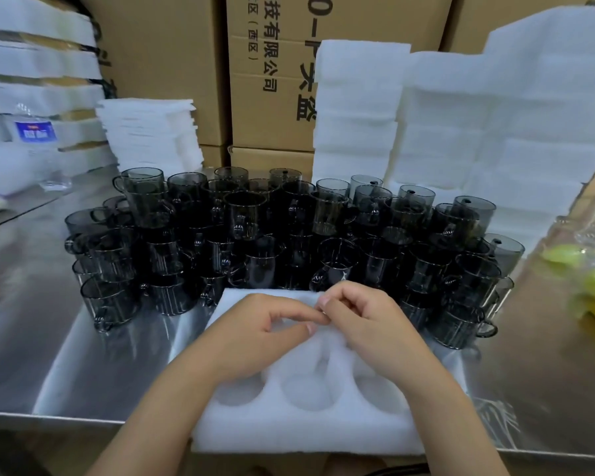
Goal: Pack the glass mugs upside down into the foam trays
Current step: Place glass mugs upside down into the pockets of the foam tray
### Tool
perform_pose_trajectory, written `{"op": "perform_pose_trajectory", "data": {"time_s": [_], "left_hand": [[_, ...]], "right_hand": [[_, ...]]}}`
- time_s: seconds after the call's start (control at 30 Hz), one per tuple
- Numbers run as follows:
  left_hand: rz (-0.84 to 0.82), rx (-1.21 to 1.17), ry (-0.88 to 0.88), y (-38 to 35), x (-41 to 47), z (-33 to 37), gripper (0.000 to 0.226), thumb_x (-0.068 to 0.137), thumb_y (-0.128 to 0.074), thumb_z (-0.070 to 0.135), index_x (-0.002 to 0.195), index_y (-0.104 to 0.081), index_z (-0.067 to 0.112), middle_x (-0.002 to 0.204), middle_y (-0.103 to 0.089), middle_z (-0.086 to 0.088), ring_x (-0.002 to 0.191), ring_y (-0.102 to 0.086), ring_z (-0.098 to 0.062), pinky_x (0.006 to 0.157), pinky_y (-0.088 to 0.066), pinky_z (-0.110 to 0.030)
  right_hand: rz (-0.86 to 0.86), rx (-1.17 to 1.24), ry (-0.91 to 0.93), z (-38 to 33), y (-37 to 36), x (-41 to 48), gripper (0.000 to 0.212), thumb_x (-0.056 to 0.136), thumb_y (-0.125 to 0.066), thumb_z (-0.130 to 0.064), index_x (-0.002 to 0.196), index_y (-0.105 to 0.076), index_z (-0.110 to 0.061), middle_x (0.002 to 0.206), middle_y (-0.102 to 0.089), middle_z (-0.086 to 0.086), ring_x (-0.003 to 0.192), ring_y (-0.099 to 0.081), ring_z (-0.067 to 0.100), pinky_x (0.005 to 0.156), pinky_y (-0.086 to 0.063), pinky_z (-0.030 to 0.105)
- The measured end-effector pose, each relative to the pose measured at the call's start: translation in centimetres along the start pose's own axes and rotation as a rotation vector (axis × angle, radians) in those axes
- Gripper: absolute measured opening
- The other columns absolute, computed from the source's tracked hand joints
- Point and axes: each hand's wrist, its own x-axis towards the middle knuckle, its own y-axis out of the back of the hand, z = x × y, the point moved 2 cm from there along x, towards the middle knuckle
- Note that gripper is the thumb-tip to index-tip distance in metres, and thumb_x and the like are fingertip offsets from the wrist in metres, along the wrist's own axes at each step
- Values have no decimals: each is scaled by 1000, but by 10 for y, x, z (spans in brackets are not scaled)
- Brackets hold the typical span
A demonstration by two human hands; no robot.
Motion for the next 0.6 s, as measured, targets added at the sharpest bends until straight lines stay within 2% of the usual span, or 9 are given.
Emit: {"op": "perform_pose_trajectory", "data": {"time_s": [0.03, 0.13, 0.23, 0.37, 0.47, 0.6], "left_hand": [[9, 5, 6, 1, 0, 0, 25, 84, -56, 36, 101, -69, 50, 104, -70, 23, 101, -61, -44, 93, -45, -60], [19, 15, 26, 2, 0, 0, 25, 90, -59, 27, 100, -70, 47, 103, -70, 24, 96, -63, -43, 90, -48, -58], [33, 13, 31, 2, 0, -1, 22, 89, -58, 29, 102, -73, 41, 104, -71, 21, 99, -63, -42, 92, -45, -59], [13, 11, 39, 1, -1, -3, 23, 89, -58, 30, 102, -71, 44, 104, -71, 16, 101, -59, -49, 93, -41, -66], [9, 23, 35, 0, -1, -2, 25, 81, -54, 40, 100, -69, 50, 103, -72, 14, 103, -60, -45, 94, -42, -63], [1, 71, 27, -3, 2, 1, 25, 80, -54, 40, 96, -67, 55, 99, -69, 26, 97, -64, -37, 91, -48, -55]], "right_hand": [[-1, 0, 2, 0, 0, 0, 20, 89, -56, -24, 72, -65, -18, 60, -51, -7, 51, -38, 3, 50, -33, 17], [6, -5, 5, 0, 0, 0, 20, 89, -57, -24, 73, -65, -16, 61, -51, -4, 53, -38, 5, 51, -33, 19], [5, -16, 3, 1, 0, 0, 21, 89, -57, -25, 72, -65, -14, 58, -49, -6, 51, -37, 6, 50, -31, 20], [4, -24, 0, 2, 1, 0, 22, 89, -58, -26, 71, -65, -16, 55, -48, -10, 48, -36, 3, 49, -30, 16], [9, -20, 3, 1, 1, 0, 22, 89, -58, -25, 70, -65, -18, 52, -48, -12, 47, -37, 2, 48, -30, 14], [-3, -40, 5, -2, 0, 0, 23, 89, -58, -23, 67, -65, -23, 48, -47, -14, 44, -36, 2, 46, -28, 13]]}}
